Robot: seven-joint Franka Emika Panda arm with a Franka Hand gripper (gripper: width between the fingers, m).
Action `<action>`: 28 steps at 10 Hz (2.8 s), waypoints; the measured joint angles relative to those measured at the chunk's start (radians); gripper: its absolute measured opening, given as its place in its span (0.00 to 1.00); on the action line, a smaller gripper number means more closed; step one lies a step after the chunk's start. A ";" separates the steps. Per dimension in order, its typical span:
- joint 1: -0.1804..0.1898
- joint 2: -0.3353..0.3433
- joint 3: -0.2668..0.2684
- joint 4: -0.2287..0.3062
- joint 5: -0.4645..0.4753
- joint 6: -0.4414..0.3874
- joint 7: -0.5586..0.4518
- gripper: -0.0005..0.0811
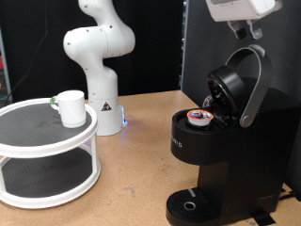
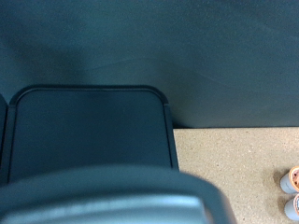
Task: Make a cup of coffee with the keurig machine
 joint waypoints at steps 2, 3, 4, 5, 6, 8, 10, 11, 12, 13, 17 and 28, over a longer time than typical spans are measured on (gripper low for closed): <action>0.000 0.000 0.014 0.000 0.001 0.016 0.005 0.47; 0.000 0.000 0.019 0.001 0.003 0.022 0.006 0.22; 0.000 0.000 0.024 0.002 0.003 0.025 0.007 0.22; 0.000 0.001 0.030 0.002 0.001 0.025 0.013 0.07; 0.000 0.005 0.038 0.002 -0.010 0.030 0.030 0.03; 0.000 0.026 0.060 0.003 -0.044 0.062 0.071 0.01; -0.001 0.047 0.077 0.006 -0.050 0.093 0.084 0.01; 0.000 0.052 0.081 0.006 -0.050 0.100 0.084 0.01; 0.000 0.053 0.083 0.006 -0.050 0.100 0.083 0.01; 0.000 0.052 0.082 0.006 -0.039 0.100 0.068 0.01; -0.004 0.029 0.050 0.000 0.008 0.044 -0.020 0.01; -0.011 0.016 0.052 -0.008 0.007 0.061 0.001 0.01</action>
